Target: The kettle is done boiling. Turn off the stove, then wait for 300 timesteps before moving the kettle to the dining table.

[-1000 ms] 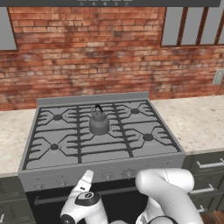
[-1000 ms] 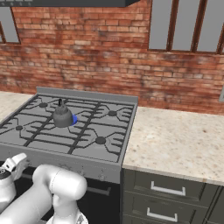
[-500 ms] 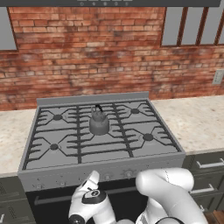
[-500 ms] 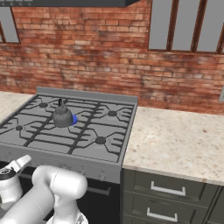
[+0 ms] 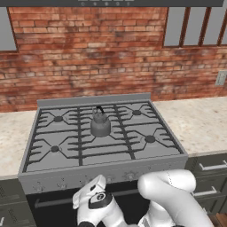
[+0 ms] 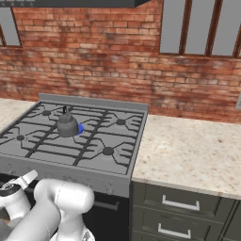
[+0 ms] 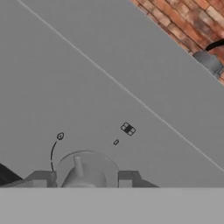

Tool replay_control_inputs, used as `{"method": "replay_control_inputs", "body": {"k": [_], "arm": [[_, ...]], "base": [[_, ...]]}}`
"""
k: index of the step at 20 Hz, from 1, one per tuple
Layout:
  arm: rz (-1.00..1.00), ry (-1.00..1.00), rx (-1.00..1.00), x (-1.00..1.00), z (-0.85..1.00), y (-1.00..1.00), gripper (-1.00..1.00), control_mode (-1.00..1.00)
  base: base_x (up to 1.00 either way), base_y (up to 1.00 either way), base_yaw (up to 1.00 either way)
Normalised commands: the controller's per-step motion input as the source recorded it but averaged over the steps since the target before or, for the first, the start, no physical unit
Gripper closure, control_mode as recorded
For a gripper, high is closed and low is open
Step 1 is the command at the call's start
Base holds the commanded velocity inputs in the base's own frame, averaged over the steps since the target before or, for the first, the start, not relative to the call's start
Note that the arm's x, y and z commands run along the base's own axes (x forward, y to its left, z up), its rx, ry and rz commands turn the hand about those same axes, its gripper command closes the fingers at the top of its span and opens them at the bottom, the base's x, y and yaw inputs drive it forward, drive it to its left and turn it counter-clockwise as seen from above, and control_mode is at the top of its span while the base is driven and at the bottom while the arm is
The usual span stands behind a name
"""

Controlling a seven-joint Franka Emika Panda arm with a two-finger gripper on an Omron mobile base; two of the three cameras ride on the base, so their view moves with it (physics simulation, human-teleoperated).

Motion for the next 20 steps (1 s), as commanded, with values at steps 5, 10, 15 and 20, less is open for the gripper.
{"method": "replay_control_inputs", "body": {"k": [5, 10, 15, 20], "arm": [[-0.03, -0.08, 0.18, -0.07, -0.01, 0.0, 1.0, -1.0], [-0.05, -0.07, 0.19, -0.06, -0.02, 0.0, 1.0, -1.0], [-0.06, -0.05, 0.21, -0.01, -0.02, 0.0, 1.0, -1.0], [-0.07, -0.01, 0.22, 0.0, -0.06, 0.0, 1.0, -1.0]], "base": [[0.0, 0.0, 0.0], [0.0, 0.0, 0.0], [0.0, 0.0, 0.0], [0.0, 0.0, 0.0]]}}
